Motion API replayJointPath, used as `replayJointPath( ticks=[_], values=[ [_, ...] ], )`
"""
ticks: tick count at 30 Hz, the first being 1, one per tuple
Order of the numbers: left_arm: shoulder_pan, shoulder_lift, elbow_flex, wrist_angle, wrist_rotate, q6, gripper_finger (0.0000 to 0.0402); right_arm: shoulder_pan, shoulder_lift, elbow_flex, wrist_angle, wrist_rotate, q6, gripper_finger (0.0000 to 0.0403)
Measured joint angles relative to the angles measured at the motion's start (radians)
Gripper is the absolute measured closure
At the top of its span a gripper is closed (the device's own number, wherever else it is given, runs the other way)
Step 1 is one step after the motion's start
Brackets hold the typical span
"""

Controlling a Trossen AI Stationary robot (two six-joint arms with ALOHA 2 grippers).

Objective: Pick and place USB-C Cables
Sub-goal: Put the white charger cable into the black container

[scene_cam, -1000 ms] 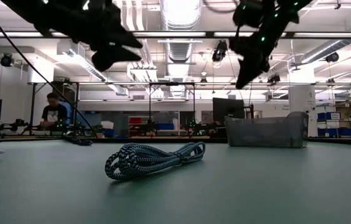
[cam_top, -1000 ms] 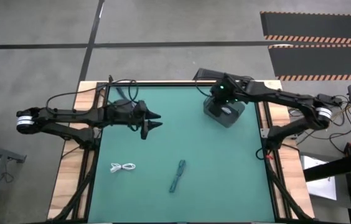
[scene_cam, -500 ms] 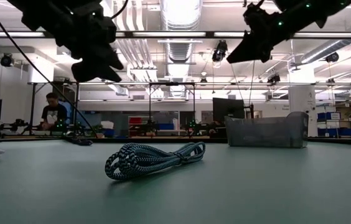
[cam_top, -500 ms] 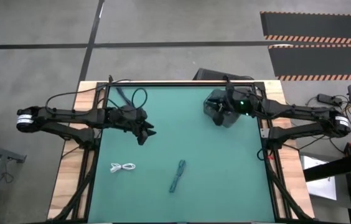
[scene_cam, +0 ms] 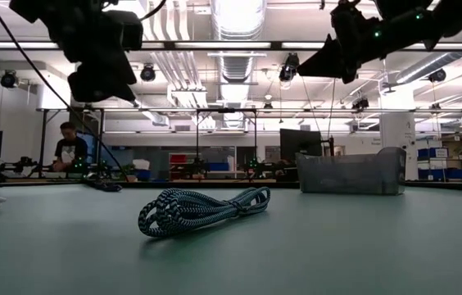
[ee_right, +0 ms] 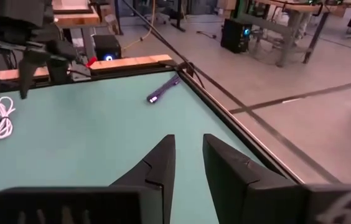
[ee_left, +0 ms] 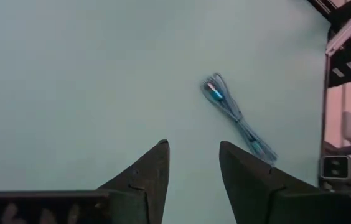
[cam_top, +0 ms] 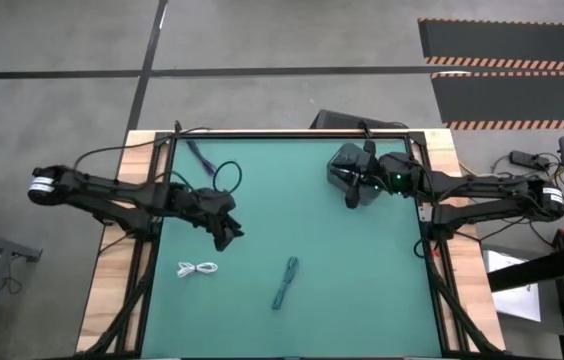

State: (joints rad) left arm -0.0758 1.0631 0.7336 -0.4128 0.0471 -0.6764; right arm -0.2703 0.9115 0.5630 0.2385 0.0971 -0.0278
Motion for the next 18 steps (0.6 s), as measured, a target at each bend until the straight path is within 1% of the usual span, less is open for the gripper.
replayJointPath(
  ticks=[3, 8, 14, 18],
  values=[
    [-0.032, 0.045, 0.023, 0.003, 0.000, -0.037, 0.0277, 0.000, 0.000, -0.004, 0.006, 0.000, -0.010, 0.0326],
    [-0.065, 0.172, 0.089, -0.009, -0.001, -0.078, 0.0277, 0.000, 0.000, -0.005, 0.006, -0.002, -0.017, 0.0331],
    [-0.092, 0.339, 0.245, -0.212, -0.001, -0.067, 0.0277, 0.002, 0.000, -0.005, 0.005, -0.028, -0.027, 0.0333],
    [-0.110, 0.419, 0.336, -0.319, 0.001, -0.043, 0.0277, 0.004, -0.001, -0.005, 0.001, -0.029, -0.035, 0.0328]
  ],
)
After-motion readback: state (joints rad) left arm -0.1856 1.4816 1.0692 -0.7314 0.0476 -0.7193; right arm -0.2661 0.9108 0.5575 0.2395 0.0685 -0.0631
